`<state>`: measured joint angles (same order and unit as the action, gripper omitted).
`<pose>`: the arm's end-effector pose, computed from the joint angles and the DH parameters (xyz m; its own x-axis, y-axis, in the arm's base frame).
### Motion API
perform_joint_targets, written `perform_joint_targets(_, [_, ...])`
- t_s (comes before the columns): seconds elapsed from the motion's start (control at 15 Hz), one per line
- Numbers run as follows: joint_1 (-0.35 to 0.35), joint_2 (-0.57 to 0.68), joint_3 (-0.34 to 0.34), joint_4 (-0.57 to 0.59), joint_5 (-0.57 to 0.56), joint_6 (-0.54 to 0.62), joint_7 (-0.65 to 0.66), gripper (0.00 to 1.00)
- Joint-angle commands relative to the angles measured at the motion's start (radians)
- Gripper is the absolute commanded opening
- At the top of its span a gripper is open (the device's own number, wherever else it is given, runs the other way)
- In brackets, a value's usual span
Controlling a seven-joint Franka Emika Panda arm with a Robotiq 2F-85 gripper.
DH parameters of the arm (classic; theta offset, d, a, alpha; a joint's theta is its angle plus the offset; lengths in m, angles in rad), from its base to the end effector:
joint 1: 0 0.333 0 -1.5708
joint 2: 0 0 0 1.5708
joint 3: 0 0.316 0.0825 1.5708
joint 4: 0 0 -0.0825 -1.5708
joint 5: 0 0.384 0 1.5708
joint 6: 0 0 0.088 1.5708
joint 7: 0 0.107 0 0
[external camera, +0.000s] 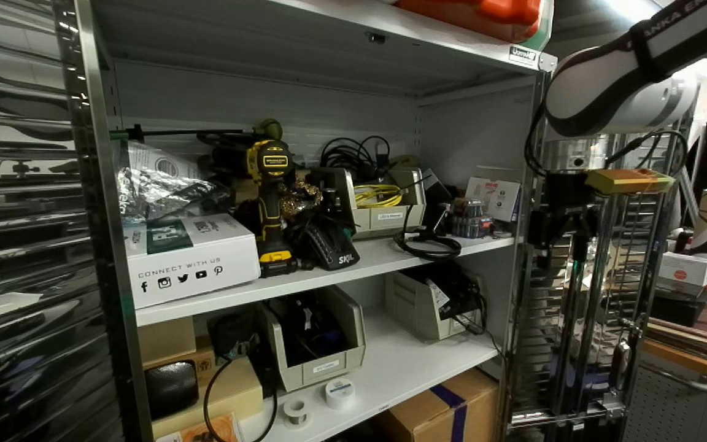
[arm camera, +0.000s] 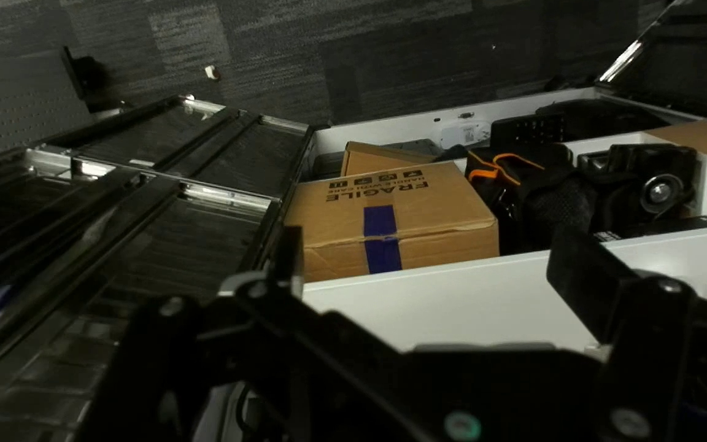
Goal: Pack away the black cable.
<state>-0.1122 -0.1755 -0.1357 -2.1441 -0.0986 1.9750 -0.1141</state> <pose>0.4836 -0.1314 0.4787 0.9956 -0.0932 -0.0037 -0.0928 -0.9934 0.0672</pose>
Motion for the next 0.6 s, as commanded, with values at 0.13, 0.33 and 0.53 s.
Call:
perform_joint_targets(0.13, [0.009,0.188,0.021,0.205,0.076,0.119,0.113,1.0])
perform_joint_targets(0.33, [0.014,0.236,0.032,0.257,0.157,0.215,0.185,1.0])
perform_joint_targets(0.53, [0.022,0.28,0.045,0.296,0.198,0.292,0.245,1.0])
